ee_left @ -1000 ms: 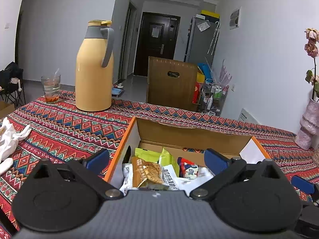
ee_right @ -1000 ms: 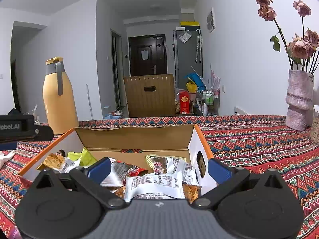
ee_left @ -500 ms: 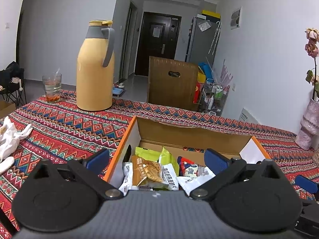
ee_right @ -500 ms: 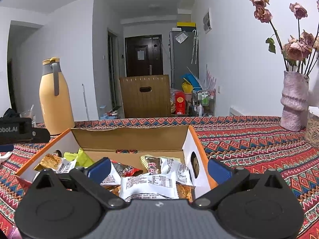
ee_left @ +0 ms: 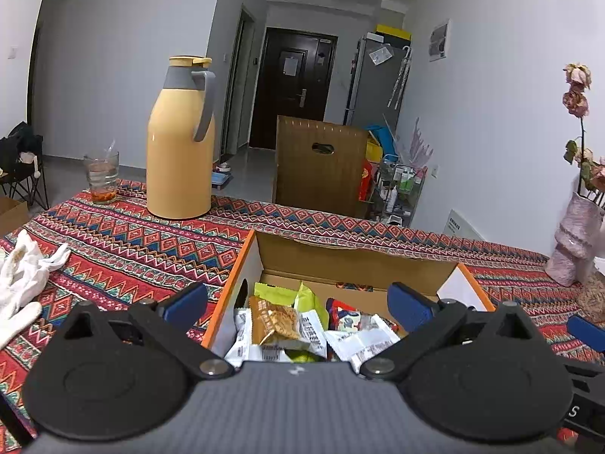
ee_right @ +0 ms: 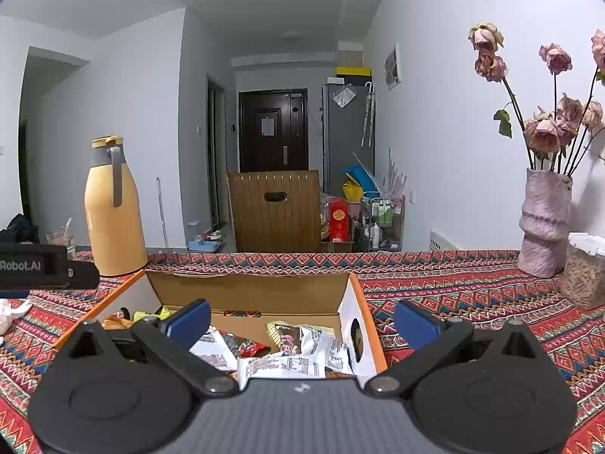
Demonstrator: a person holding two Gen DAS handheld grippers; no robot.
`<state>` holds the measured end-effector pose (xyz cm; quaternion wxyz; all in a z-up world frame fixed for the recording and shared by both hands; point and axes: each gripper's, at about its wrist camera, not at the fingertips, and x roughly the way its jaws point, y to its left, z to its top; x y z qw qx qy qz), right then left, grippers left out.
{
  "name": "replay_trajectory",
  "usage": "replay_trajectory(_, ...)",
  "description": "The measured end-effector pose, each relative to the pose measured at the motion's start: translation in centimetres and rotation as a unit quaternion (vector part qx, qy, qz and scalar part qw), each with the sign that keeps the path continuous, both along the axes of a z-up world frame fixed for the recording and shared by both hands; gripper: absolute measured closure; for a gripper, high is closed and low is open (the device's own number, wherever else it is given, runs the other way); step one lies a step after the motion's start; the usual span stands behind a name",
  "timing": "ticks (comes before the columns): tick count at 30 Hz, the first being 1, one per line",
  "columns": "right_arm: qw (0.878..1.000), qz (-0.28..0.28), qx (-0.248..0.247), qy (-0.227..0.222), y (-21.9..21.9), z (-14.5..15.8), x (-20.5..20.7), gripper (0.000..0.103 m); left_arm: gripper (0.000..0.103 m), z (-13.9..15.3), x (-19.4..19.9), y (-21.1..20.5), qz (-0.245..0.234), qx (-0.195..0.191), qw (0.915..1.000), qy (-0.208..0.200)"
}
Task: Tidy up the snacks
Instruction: 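Move both grippers back over the loose packets on the table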
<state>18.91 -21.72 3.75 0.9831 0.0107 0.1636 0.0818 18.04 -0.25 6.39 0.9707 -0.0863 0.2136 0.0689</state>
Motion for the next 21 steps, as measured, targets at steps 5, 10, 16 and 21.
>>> replay_trajectory(5,1.000,0.005,-0.004,0.002,0.1,0.3,-2.3,0.000,0.000,0.3,-2.6,-0.3,-0.008,0.007,0.9999,0.002)
replay_trajectory(10,1.000,0.005,-0.002,0.010,-0.2,0.0,-5.4,0.000,0.000,0.0,-5.7,0.2,-0.014,0.010,0.9998,0.006)
replay_trajectory(16,0.999,0.014,-0.004,0.036,-0.2,-1.6,-8.7,0.000,0.000,-2.0,-8.6,1.0,-0.019,0.012,0.9992,0.034)
replay_trajectory(21,0.997,0.025,-0.008,0.068,0.4,-3.5,-10.6,0.000,0.000,-4.0,-10.4,1.6,-0.021,0.008,0.9977,0.063)
